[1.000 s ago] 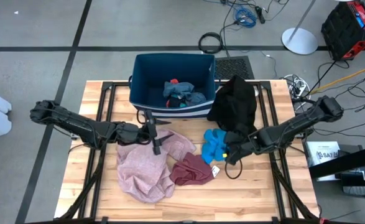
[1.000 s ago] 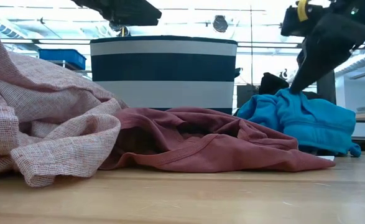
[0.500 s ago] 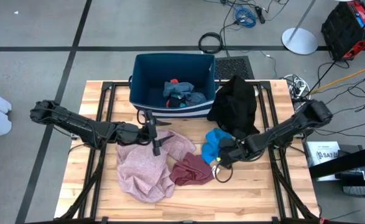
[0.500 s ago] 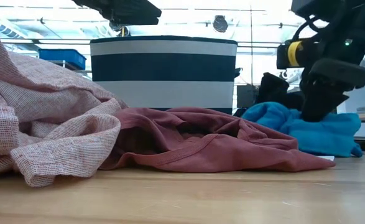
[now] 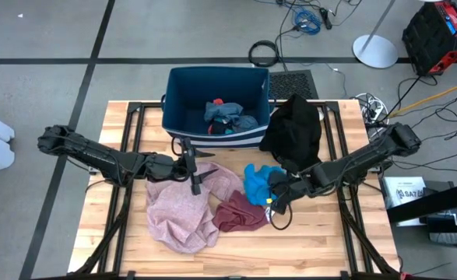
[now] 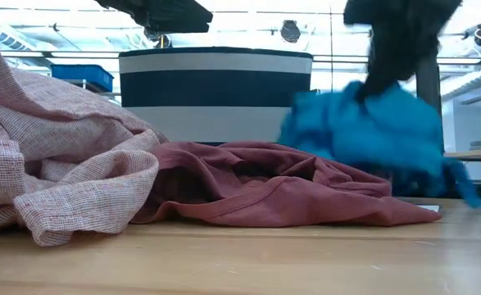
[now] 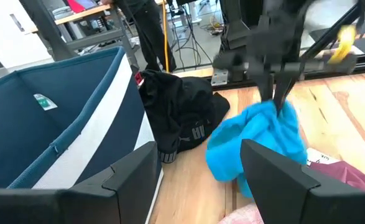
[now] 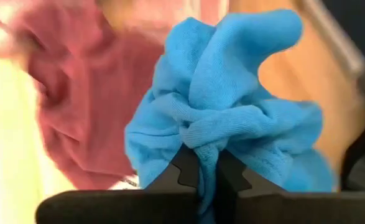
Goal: Sort clothes
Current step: Put the blue short into the blue laundry organizer
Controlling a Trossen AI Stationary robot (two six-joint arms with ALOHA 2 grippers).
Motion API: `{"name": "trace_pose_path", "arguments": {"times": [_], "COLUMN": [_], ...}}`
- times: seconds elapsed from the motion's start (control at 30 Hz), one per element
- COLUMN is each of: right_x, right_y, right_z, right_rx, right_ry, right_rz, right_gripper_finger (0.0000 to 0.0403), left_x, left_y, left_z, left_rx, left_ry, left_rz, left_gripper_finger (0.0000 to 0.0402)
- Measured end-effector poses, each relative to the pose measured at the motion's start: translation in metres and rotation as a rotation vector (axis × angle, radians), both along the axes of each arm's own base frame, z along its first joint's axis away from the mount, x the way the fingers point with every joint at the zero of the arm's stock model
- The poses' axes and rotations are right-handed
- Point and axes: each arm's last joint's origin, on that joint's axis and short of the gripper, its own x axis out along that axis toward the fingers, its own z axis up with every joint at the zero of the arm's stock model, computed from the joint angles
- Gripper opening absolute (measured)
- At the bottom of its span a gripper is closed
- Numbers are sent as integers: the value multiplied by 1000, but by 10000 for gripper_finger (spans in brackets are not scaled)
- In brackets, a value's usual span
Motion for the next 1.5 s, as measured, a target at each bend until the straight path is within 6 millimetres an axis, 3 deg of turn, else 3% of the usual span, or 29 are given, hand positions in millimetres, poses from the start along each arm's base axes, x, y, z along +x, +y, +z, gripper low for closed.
{"name": "trace_pose_path", "arguments": {"times": [0.3,0.53,0.7,0.87,1.0,1.1,1.23,1.5], "right_x": [10,5,-1,-3,2,6,16,59], "right_y": [2,-2,-15,-42,-75,-103,-138,-190], "right_z": [92,165,214,248,264,269,268,254], "right_rx": [-160,-287,-395,-514,-584,-546,-476,-411], "right_ry": [-118,-236,-344,-420,-471,-538,-610,-765], "right_rz": [121,198,240,219,168,182,227,305], "right_gripper_finger": [3,3,3,3,3,3,3,4], "left_x": [0,0,0,0,0,1,2,3], "left_y": [0,0,-1,-2,-2,-6,-9,0], "left_z": [0,0,-1,-1,0,0,2,0], "left_rx": [1,2,2,6,-2,-32,-70,-89], "left_ry": [1,1,8,11,8,9,-16,3], "left_rz": [0,0,-39,-72,-76,-203,-365,-309], "left_gripper_finger": [242,242,242,242,242,242,242,242]}}
